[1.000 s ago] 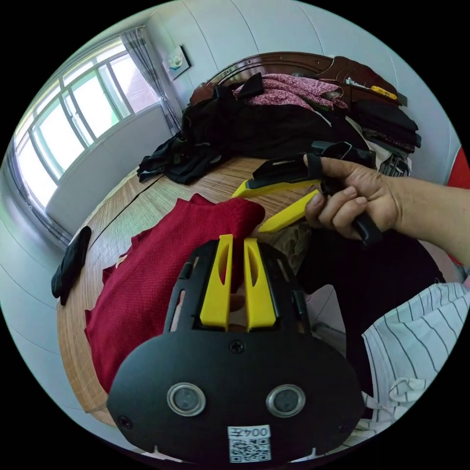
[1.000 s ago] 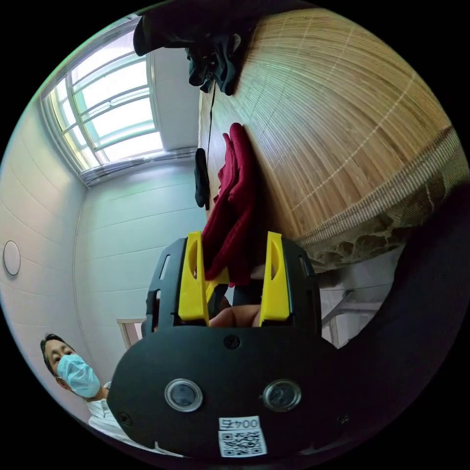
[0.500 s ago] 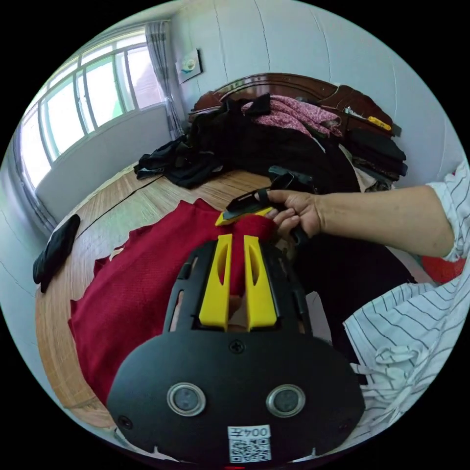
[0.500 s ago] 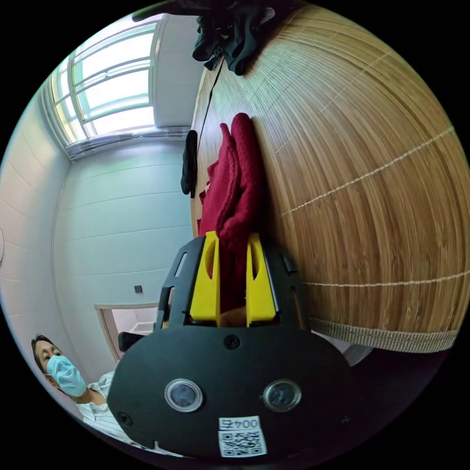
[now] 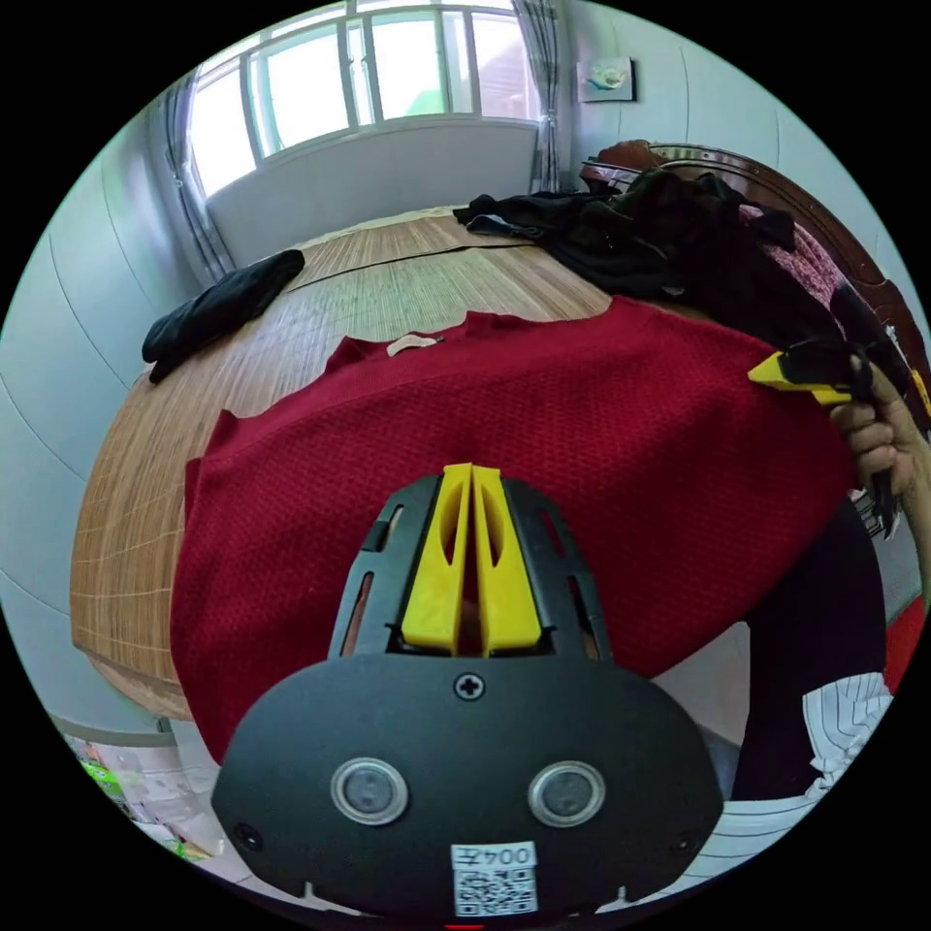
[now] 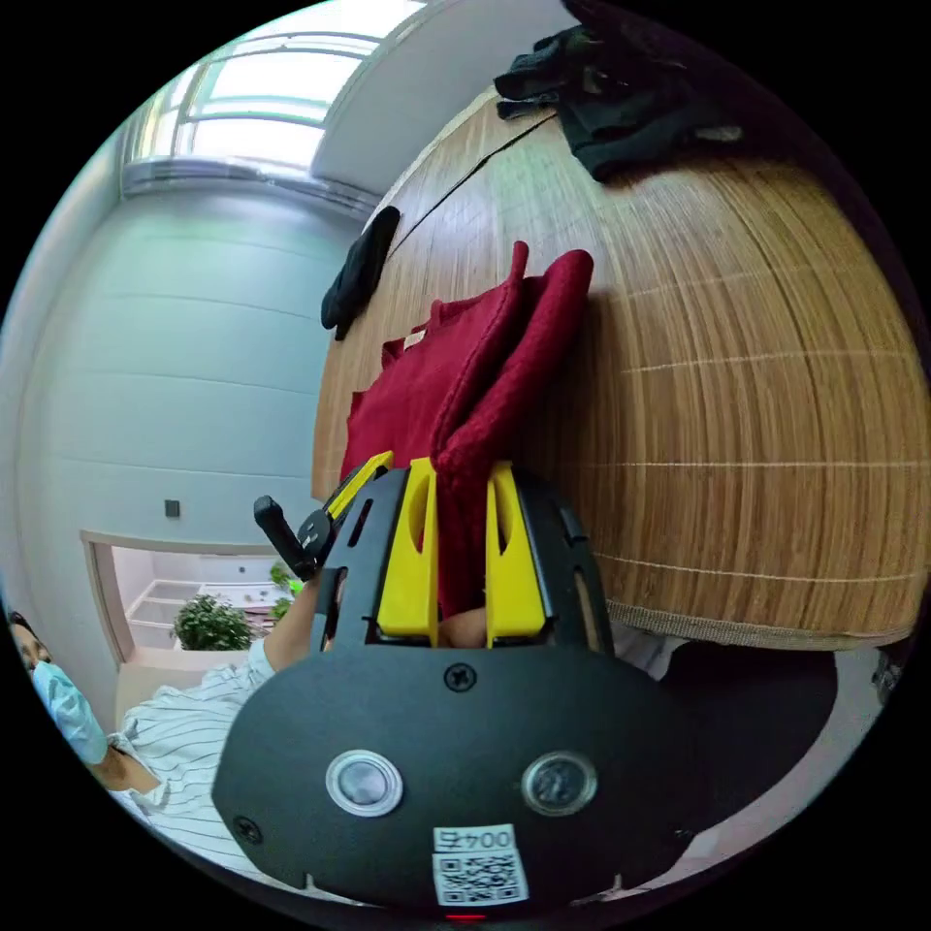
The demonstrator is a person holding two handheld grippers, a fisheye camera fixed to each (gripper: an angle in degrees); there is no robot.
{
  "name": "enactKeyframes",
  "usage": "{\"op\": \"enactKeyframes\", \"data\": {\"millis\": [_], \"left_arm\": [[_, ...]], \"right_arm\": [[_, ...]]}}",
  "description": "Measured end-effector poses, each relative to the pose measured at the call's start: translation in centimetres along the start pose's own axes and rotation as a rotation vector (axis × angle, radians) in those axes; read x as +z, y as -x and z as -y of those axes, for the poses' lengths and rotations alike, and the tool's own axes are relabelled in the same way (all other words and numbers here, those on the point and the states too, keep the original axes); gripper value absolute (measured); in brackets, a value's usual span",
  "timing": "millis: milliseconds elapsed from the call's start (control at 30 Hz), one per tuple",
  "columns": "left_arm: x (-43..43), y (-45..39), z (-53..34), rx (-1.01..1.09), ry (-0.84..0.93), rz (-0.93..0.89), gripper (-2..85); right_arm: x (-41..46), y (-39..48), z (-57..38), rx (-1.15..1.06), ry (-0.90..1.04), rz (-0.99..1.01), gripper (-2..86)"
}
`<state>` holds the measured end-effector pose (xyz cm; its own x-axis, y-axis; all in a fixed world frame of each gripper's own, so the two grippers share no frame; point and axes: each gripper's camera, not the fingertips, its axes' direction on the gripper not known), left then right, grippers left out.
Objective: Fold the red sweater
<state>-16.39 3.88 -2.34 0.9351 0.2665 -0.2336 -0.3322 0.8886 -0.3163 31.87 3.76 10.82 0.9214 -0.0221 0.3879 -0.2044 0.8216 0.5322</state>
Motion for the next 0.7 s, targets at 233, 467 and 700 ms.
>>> {"op": "enactKeyframes", "data": {"millis": [233, 467, 700], "left_arm": [[-1.9, 7.3, 1.4, -0.117, -0.043, -0.099, 0.1], [-4.9, 14.4, 3.4, -0.168, -0.08, -0.15, 0.1], [-7.7, 22.8, 5.4, -0.278, -0.099, -0.283, 0.1]], "right_arm": [[6.7, 16.8, 1.7, -0.248, 0.07, -0.204, 7.6], [19.5, 33.1, 0.8, -0.46, 0.119, -0.337, 7.5], [31.6, 39.6, 0.2, -0.517, 0.182, -0.372, 7.4]]}}
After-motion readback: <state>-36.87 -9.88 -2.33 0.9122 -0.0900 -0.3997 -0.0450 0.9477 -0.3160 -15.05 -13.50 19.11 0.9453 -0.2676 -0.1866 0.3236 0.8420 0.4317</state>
